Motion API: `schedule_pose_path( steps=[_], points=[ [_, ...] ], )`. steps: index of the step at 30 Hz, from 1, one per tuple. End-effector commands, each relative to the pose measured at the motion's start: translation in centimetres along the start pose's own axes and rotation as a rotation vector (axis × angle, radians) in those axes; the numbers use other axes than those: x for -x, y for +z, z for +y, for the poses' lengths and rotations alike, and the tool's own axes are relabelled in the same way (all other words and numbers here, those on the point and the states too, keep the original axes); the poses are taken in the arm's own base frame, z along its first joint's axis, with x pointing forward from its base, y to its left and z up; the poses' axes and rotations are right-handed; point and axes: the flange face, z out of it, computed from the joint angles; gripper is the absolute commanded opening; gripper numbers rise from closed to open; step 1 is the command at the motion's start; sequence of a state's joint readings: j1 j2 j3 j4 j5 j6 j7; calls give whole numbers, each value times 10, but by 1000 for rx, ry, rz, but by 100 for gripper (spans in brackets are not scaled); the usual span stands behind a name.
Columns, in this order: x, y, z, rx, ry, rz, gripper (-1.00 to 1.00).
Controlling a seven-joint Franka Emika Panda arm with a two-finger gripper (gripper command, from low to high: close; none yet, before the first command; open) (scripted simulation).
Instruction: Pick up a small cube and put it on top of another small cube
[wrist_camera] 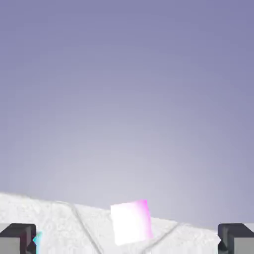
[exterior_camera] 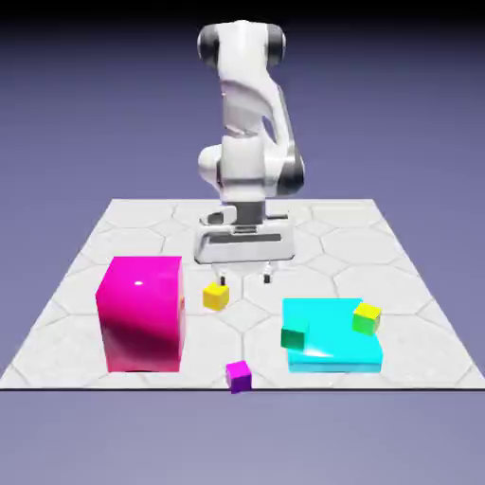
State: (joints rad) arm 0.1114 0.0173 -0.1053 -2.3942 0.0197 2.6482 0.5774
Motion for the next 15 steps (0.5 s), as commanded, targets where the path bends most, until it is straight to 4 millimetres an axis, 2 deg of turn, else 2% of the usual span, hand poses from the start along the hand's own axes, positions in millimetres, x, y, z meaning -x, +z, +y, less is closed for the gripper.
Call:
schedule_pose_path(
  steps=[1, 7, 12, 14, 15],
  points=[
    [-3, 12, -2, 22, -10, -27, 0],
    [-14, 84, -7, 153, -69, -186, 0],
    [-16, 146, -6, 263, -122, -318, 0],
    [-16, 152, -6, 275, -127, -331, 0],
    [-11, 170, -2, 275, -128, -331, 0]
  ],
)
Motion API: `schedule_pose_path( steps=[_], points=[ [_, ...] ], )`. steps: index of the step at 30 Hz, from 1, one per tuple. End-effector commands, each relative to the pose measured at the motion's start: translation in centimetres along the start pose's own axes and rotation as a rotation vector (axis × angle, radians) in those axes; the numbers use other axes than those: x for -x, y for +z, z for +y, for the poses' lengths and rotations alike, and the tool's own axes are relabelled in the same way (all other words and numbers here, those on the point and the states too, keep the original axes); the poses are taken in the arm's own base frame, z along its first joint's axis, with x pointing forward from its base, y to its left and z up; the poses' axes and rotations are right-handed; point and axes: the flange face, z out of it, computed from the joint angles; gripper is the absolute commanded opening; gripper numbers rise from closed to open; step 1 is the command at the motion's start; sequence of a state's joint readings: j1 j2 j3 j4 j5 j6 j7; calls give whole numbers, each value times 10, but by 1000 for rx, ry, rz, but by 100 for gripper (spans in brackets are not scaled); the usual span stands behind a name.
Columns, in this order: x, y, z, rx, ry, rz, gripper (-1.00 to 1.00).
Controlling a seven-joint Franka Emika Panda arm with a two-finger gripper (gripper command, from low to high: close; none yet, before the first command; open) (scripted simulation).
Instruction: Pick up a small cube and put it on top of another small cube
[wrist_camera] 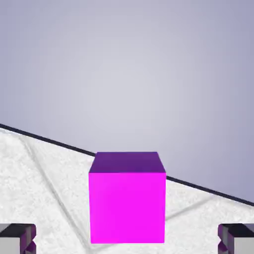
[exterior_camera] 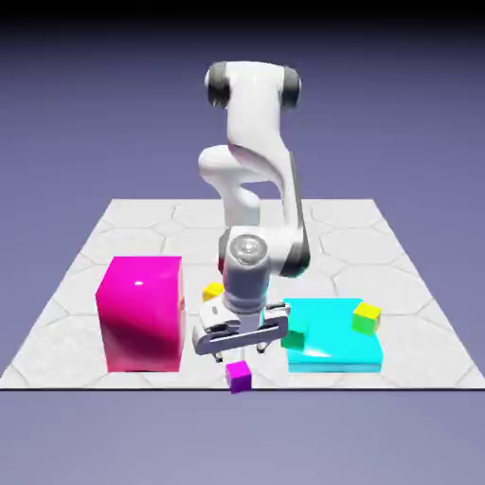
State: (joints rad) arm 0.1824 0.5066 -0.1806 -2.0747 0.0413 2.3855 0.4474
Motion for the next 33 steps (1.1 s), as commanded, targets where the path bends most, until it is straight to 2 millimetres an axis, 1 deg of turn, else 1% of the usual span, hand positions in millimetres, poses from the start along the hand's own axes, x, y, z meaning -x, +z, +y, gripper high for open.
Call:
schedule_pose_path(
  steps=[1, 2, 3, 4, 5, 9, 12, 14, 17, 19, 21, 22, 24, 25, 26, 29, 30, 31, 32, 33],
  points=[
    [-1, 19, -1, 0, 0, 0, 0],
    [-1, 37, -1, 0, 0, 0, 0],
    [-1, 51, -1, 0, 0, 0, 0],
    [-1, 51, -1, 0, 0, 0, -100],
    [-1, 51, -1, 0, 0, 0, -100],
    [0, -23, -1, -8, 3, 3, -100],
    [-13, -84, -33, -117, 36, 45, -100],
    [-15, -127, -52, -188, 49, 68, -100],
    [68, -136, -123, -124, -207, 65, -100],
    [129, -140, -160, -73, -377, 73, -100],
    [193, -143, -189, -14, -547, 89, -100],
    [225, -143, -200, 18, -632, 100, -100],
    [287, -140, -214, 87, -793, 127, -100],
    [289, -124, -209, 115, -816, 115, -100],
    [289, -124, -209, 115, -816, 115, -100],
    [280, -68, -209, 116, -815, 116, -100],
    [279, -55, -208, 115, -816, 115, -100],
    [279, -55, -208, 115, -816, 115, 100],
    [279, -55, -208, 115, -816, 115, 100],
    [281, -73, -209, 116, -815, 116, 100]
  ],
)
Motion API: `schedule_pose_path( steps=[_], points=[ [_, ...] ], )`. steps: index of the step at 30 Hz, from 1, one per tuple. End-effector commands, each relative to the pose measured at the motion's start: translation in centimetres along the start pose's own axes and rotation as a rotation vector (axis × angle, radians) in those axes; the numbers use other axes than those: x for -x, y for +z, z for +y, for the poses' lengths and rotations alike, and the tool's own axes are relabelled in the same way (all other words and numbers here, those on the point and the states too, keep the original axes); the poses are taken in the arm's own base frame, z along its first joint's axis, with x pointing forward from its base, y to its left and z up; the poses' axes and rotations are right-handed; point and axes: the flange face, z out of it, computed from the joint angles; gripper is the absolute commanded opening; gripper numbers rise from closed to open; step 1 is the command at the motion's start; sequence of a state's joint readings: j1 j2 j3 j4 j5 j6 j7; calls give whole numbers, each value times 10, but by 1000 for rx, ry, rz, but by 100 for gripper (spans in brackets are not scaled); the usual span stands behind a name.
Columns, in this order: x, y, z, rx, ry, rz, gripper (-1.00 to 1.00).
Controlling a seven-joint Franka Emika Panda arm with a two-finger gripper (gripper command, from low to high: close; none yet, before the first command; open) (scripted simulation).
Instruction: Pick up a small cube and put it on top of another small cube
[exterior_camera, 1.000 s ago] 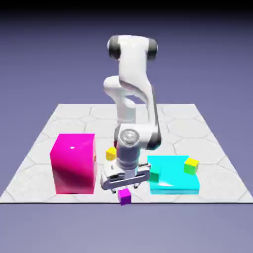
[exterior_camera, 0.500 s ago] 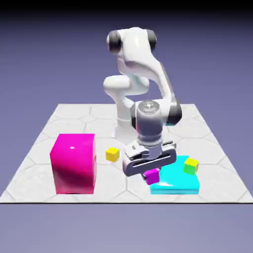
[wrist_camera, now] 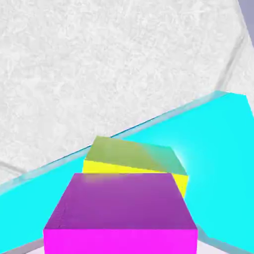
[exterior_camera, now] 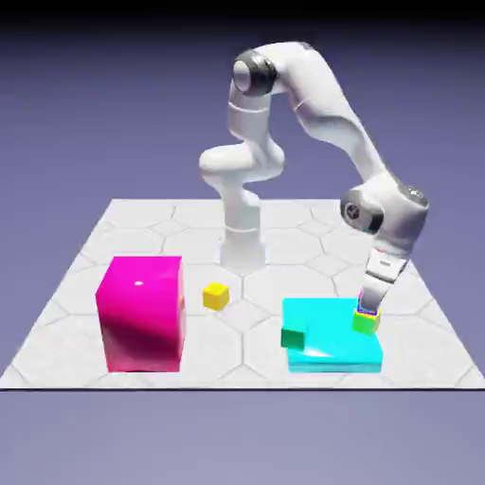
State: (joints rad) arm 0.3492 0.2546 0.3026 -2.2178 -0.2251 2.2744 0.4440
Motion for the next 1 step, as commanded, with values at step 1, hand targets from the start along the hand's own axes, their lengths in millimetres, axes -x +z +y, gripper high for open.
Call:
schedule_pose_path(
  steps=[1],
  points=[
    [0, -19, 1, 0, 0, 0, 100]
  ],
)
